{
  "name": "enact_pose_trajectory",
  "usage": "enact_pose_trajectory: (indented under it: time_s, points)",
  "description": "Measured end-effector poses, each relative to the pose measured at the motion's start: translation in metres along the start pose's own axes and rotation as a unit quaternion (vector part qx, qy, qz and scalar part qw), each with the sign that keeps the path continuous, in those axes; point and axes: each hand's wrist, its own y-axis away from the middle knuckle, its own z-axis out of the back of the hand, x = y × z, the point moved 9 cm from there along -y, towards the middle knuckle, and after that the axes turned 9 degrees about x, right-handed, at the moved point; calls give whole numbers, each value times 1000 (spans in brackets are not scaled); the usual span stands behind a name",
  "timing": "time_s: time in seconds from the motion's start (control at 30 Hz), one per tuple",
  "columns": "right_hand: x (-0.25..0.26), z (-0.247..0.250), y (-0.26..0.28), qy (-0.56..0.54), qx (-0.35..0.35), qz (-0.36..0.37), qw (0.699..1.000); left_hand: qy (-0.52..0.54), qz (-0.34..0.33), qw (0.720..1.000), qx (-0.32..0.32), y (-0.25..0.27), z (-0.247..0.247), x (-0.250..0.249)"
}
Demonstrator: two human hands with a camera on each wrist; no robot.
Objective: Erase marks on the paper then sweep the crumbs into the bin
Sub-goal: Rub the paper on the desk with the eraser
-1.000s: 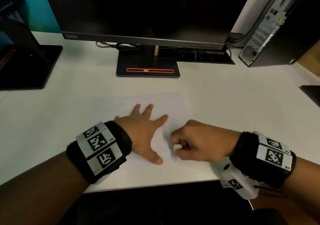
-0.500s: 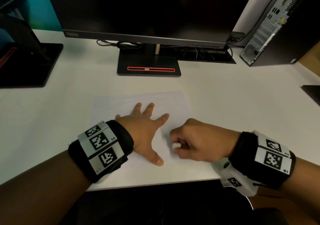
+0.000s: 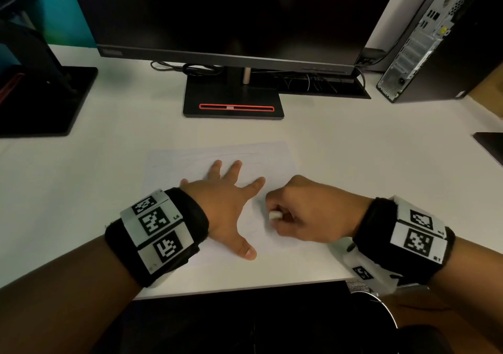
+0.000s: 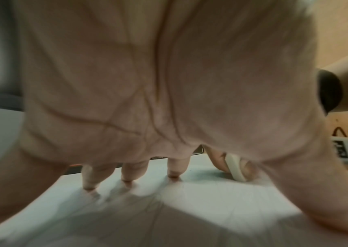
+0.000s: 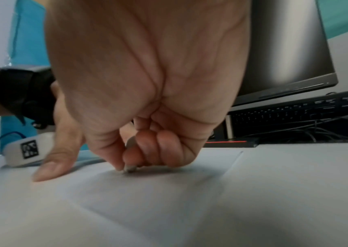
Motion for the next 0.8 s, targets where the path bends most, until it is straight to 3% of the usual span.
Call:
enact_pose_trajectory:
  time_s: [0.13, 0.3, 0.43, 0.57, 0.7, 0.8]
  points:
    - [12, -10, -1, -22, 36, 26, 999, 3, 1, 1000, 0, 0, -1, 1]
    - [2, 2, -6, 0, -9, 4, 1000, 3, -2, 1000, -1, 0, 0, 0]
    - [11, -11, -2, -25, 42, 21, 999, 2, -2, 1000, -1, 1, -1, 0]
    - [-5, 6, -7, 8, -17, -14, 1000, 3, -3, 1000, 2, 1, 0, 0]
    - [19, -10, -5, -17, 30, 35, 999, 0, -4, 1000, 1, 1, -1, 1]
    - [2, 3, -8, 0, 7, 2, 1000, -5, -1, 1000, 2, 2, 0, 1]
